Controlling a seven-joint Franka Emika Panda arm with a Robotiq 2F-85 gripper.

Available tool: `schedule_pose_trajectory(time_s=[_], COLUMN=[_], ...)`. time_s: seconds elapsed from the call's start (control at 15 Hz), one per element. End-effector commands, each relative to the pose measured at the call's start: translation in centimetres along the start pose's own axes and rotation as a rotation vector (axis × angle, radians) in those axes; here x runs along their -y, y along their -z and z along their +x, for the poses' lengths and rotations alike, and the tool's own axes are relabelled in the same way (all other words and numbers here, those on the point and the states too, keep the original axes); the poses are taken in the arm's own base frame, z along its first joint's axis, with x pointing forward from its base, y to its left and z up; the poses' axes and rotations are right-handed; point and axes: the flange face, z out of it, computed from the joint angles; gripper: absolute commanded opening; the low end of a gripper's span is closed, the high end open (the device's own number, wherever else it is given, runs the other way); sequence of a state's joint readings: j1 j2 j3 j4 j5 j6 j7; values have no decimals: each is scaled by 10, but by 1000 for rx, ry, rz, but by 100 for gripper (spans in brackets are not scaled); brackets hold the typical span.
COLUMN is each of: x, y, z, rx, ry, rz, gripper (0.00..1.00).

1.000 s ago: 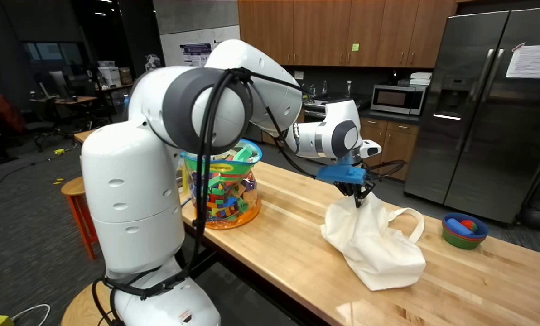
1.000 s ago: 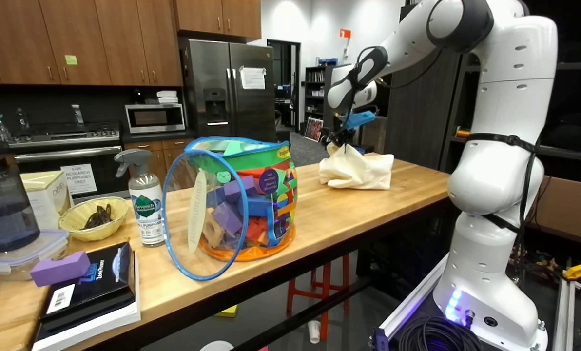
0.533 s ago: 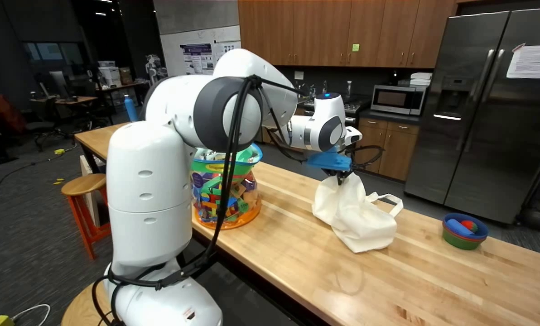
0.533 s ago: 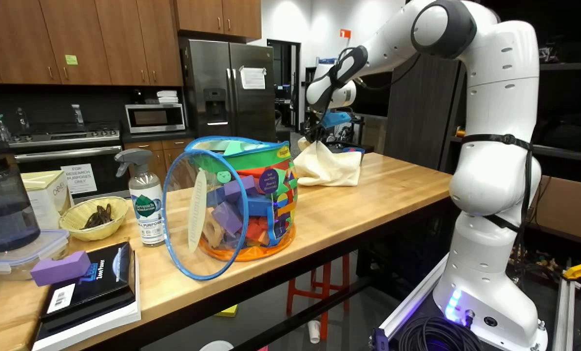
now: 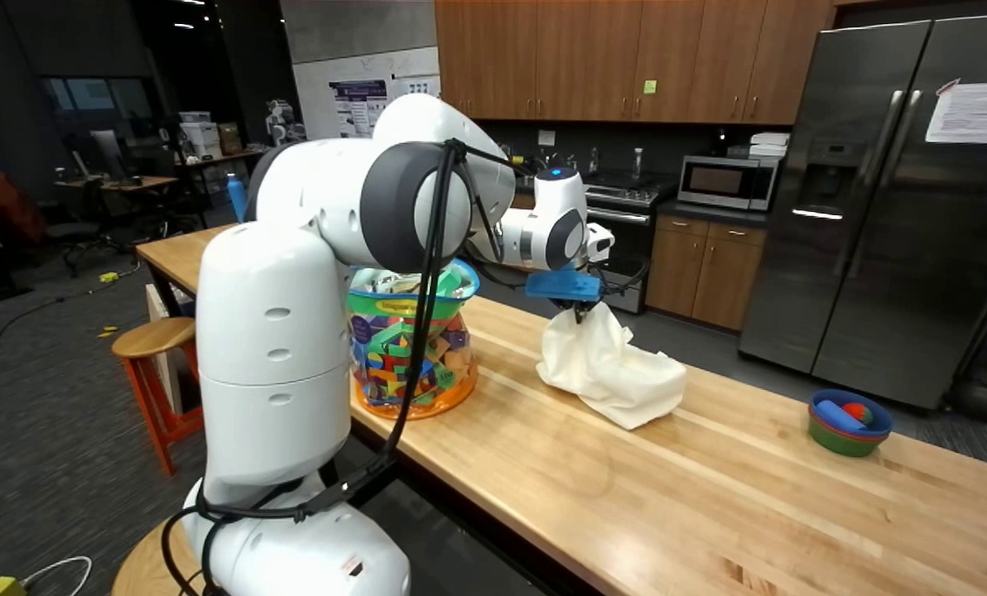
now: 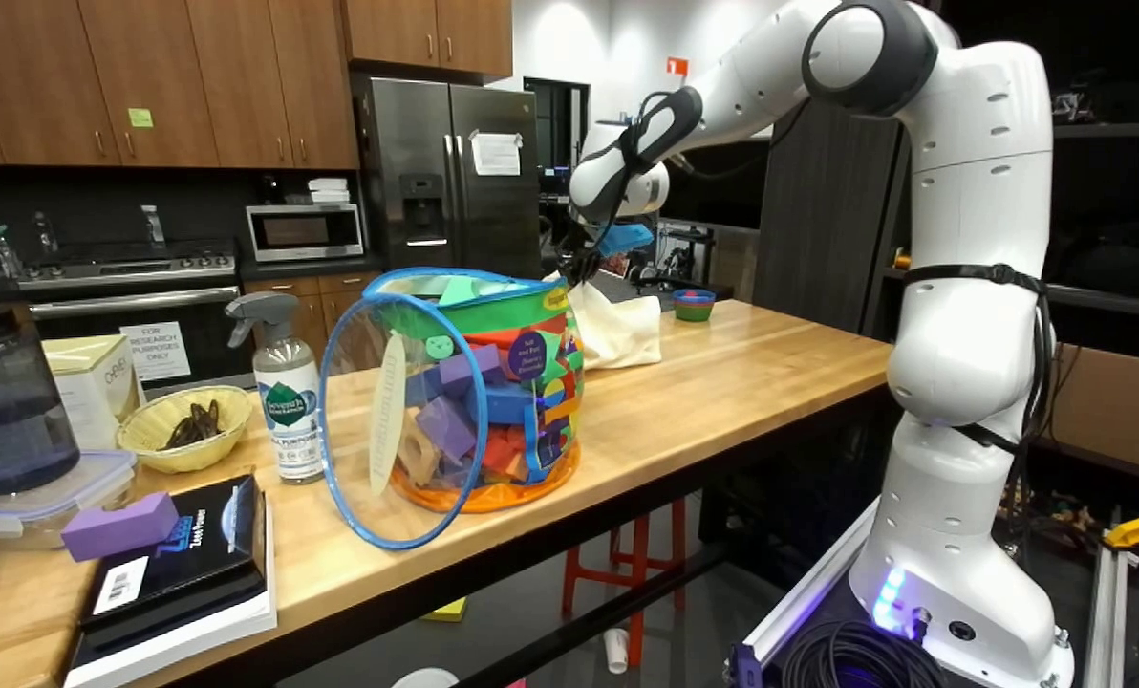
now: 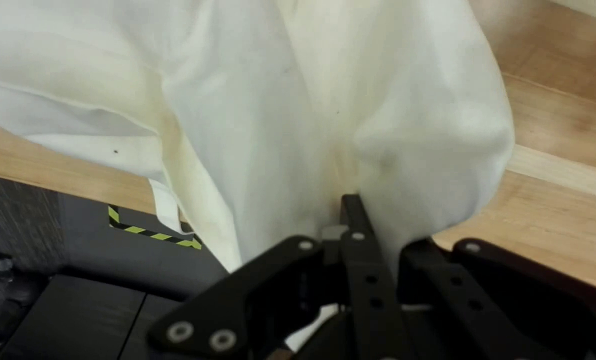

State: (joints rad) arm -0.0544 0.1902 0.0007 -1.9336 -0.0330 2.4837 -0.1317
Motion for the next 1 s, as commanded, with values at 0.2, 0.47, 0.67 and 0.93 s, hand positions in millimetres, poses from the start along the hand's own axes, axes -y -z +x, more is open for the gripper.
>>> schedule_pose_trajectory(time_s=[0.2, 0.47, 0.67, 0.93], x=[61, 90, 96, 100], y=[-20, -31, -47, -53], z=[-33, -60, -88, -134], rx=[45, 100, 184, 251], ry=[33, 35, -10, -77], rz=[38, 69, 51, 52], gripper=[1, 1, 1, 1])
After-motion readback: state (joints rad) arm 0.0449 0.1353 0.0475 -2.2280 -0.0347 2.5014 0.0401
